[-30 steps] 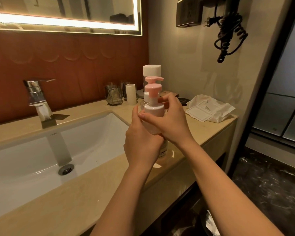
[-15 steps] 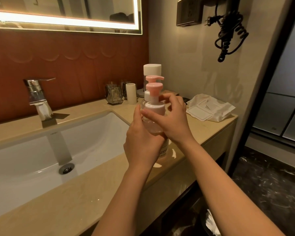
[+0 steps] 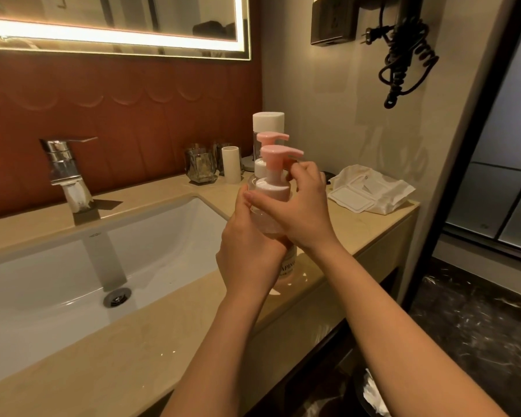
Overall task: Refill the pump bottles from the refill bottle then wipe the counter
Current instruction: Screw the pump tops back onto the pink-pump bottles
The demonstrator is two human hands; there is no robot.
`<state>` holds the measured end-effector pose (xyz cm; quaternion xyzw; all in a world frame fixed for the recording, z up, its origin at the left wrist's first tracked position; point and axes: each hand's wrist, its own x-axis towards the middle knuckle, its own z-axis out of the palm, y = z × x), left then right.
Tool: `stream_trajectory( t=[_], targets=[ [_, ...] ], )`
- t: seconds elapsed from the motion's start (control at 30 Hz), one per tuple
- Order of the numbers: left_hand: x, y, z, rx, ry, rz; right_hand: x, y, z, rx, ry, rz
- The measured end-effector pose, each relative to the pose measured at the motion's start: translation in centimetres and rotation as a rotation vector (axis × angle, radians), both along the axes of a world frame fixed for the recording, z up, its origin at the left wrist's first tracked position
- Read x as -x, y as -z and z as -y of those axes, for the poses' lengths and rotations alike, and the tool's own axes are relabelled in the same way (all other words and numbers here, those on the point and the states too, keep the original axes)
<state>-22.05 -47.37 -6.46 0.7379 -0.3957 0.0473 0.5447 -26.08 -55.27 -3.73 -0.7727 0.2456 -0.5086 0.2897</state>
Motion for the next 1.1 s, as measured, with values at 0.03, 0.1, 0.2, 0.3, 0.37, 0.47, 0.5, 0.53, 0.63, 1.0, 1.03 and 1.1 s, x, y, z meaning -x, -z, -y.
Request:
stream_trajectory(
  t=[0.03,0.1,0.2,0.3,0.37,0.47,0.5,0.53,0.63,1.0,1.03,1.1],
  targets=[
    [0.0,0.0,0.0,0.001,0.001,-0.001,-0.2,0.0,-0.1,-0.034,-0.047,0.008],
    [0.0,0.0,0.0,-0.006,0.001,-0.002,0.1,0.0,-0.1,-0.181,-0.231,0.077],
    [0.0,0.0,-0.1,-0.014,0.006,0.007,1.2,0.0,0.0,-0.271,-0.373,0.129],
    [0.0,0.0,-0.1,-0.02,0.007,0.005,1.1,0.0,0.3,-0.232,-0.301,0.115],
    [0.0,0.0,0.0,-0.018,-0.002,0.0,0.5,-0.3,0.2,-0.206,-0.25,0.105],
    [0.1,0.0,0.0,-0.013,-0.011,-0.016,-0.2,-0.6,0.1,-0.216,-0.209,0.065],
    [0.0,0.0,0.0,-0.014,-0.009,-0.025,-0.2,-0.8,-0.1,-0.228,-0.216,0.032],
    [0.0,0.0,0.0,-0.013,-0.005,-0.03,-0.2,-0.7,-0.2,-0.226,-0.23,0.001],
    [-0.1,0.0,-0.1,-0.013,0.006,-0.004,0.9,-0.7,-0.1,-0.268,-0.43,-0.025],
    [-0.3,0.2,-0.1,-0.024,0.017,0.033,2.0,-1.4,1.8,-0.167,-0.301,-0.088],
    [-0.3,0.1,-0.2,-0.024,0.018,0.032,1.6,-1.4,1.7,-0.187,-0.286,-0.095],
    [-0.4,0.0,-0.2,-0.026,0.02,0.031,0.9,-1.3,1.6,-0.197,-0.29,-0.152]
  ],
)
